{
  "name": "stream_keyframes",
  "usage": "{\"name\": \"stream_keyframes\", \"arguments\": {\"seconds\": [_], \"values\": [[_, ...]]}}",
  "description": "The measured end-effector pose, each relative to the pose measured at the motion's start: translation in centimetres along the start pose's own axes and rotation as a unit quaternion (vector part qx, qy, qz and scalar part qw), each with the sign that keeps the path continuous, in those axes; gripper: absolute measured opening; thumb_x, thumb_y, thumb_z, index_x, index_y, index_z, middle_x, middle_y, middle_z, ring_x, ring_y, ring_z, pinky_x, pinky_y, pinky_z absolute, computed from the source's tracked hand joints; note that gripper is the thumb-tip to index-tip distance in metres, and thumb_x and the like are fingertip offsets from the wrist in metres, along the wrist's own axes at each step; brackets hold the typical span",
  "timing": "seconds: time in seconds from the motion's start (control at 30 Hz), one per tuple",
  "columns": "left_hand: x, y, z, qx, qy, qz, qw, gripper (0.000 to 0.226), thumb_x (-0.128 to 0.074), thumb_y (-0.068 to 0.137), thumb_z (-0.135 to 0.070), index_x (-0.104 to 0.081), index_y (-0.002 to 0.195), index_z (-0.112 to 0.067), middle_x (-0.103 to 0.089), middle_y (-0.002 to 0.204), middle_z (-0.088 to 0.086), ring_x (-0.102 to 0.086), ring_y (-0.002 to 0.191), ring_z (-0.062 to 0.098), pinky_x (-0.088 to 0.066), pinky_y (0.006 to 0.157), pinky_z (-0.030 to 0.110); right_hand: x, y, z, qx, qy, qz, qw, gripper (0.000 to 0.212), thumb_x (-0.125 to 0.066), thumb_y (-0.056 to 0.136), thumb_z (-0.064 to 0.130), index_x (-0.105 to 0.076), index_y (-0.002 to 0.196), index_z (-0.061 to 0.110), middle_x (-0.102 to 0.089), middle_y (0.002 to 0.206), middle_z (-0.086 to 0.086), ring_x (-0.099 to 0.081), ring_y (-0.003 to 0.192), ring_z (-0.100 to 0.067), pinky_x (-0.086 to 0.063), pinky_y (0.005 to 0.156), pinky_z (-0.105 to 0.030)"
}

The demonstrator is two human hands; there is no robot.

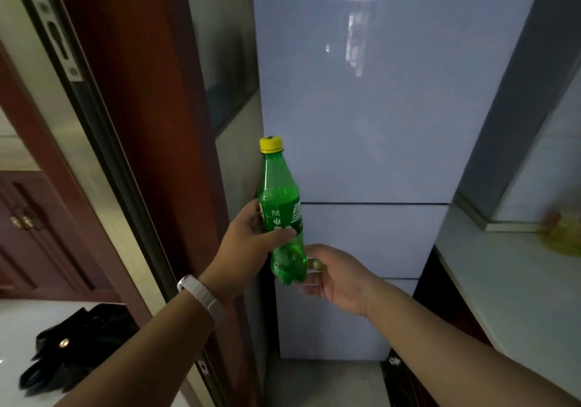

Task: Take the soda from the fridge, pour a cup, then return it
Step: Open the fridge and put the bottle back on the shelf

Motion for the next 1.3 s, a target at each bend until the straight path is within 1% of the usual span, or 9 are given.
{"name": "stream_keyframes", "arguments": {"seconds": [0.33,0.43,0.5,0.7,0.83,0.9,1.03,1.2,1.3], "values": [[1.0,6.8,-1.8,-0.029,0.025,-0.081,0.996,0.05,-0.074,0.073,0.013,-0.059,0.114,-0.01,-0.073,0.105,0.008,-0.071,0.096,0.023,-0.056,0.072,0.024,2.4,9.1,10.3,0.094,-0.301,-0.041,0.948,0.025,-0.059,0.094,0.034,-0.06,0.111,0.017,-0.064,0.114,-0.009,-0.063,0.093,-0.021,-0.053,0.085,-0.04],[1.0,8.4,-2.4,-0.035,0.025,-0.104,0.994,0.056,-0.075,0.073,0.012,-0.055,0.121,-0.008,-0.071,0.109,0.009,-0.071,0.095,0.02,-0.056,0.072,0.023,2.1,12.8,14.8,0.168,-0.552,-0.053,0.815,0.045,-0.055,0.094,0.043,-0.049,0.133,0.022,-0.051,0.13,-0.001,-0.054,0.116,-0.02,-0.045,0.09,-0.029],[1.3,9.3,-2.6,-0.035,0.021,-0.119,0.992,0.057,-0.072,0.075,0.014,-0.054,0.124,-0.007,-0.07,0.111,0.009,-0.071,0.094,0.017,-0.055,0.071,0.022,0.6,14.6,17.3,0.252,-0.7,-0.032,0.668,0.049,-0.048,0.096,0.042,-0.043,0.139,0.019,-0.045,0.138,-0.004,-0.047,0.124,-0.024,-0.041,0.096,-0.034],[2.0,11.1,-2.7,-0.035,0.053,-0.165,0.984,0.064,-0.078,0.061,-0.006,-0.057,0.12,-0.015,-0.072,0.107,0.003,-0.07,0.099,0.021,-0.057,0.077,0.032,-3.3,21.3,19.2,0.385,-0.871,0.005,0.306,0.023,-0.051,0.09,0.029,-0.06,0.108,0.018,-0.06,0.107,-0.007,-0.053,0.097,-0.026,-0.039,0.087,-0.042],[2.4,11.1,-2.8,-0.028,0.071,-0.188,0.979,0.068,-0.083,0.057,-0.013,-0.058,0.12,-0.018,-0.071,0.109,0.003,-0.068,0.103,0.023,-0.056,0.079,0.036,-5.0,23.6,19.9,0.335,-0.911,-0.021,0.241,0.037,-0.05,0.097,0.032,-0.057,0.128,0.014,-0.057,0.131,-0.013,-0.045,0.122,-0.032,-0.007,0.11,-0.044],[2.6,11.0,-2.8,-0.019,0.085,-0.194,0.977,0.072,-0.084,0.056,-0.017,-0.057,0.123,-0.019,-0.07,0.112,0.002,-0.068,0.104,0.022,-0.057,0.083,0.039,-4.8,25.8,18.6,0.269,-0.952,-0.01,0.146,0.042,-0.04,0.1,0.034,-0.056,0.131,0.011,-0.055,0.135,-0.014,-0.04,0.132,-0.03,0.01,0.117,-0.047],[3.2,10.7,-2.7,-0.001,0.113,-0.216,0.97,0.074,-0.084,0.055,-0.024,-0.057,0.124,-0.024,-0.069,0.114,0.0,-0.066,0.107,0.02,-0.057,0.089,0.045,-3.8,28.4,18.6,0.149,-0.965,-0.116,0.182,0.053,-0.014,0.1,0.032,-0.061,0.123,0.04,-0.069,0.108,0.014,-0.043,0.121,-0.007,0.015,0.119,-0.03],[3.4,10.2,-2.0,0.012,0.121,-0.235,0.964,0.065,-0.083,0.062,-0.011,-0.059,0.12,-0.025,-0.071,0.11,-0.003,-0.067,0.103,0.018,-0.056,0.087,0.04,-4.3,29.2,17.5,0.247,-0.965,-0.085,0.035,0.044,-0.037,0.101,0.034,-0.048,0.139,0.014,-0.049,0.144,-0.011,-0.034,0.14,-0.026,0.0,0.12,-0.05],[3.2,9.5,-1.8,0.016,0.115,-0.231,0.966,0.063,-0.084,0.067,-0.003,-0.058,0.12,-0.022,-0.071,0.108,-0.001,-0.068,0.1,0.016,-0.057,0.081,0.03,-4.3,28.3,17.7,0.262,-0.96,-0.08,0.06,0.035,-0.05,0.098,0.029,-0.057,0.13,0.017,-0.054,0.14,-0.008,-0.037,0.137,-0.027,0.002,0.118,-0.051]]}}
Point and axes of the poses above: each hand's wrist, its own y-axis towards the middle knuckle, its own x-axis out of the back of the hand, z = x × y, the point moved 5 cm from there along y, towards the middle knuckle
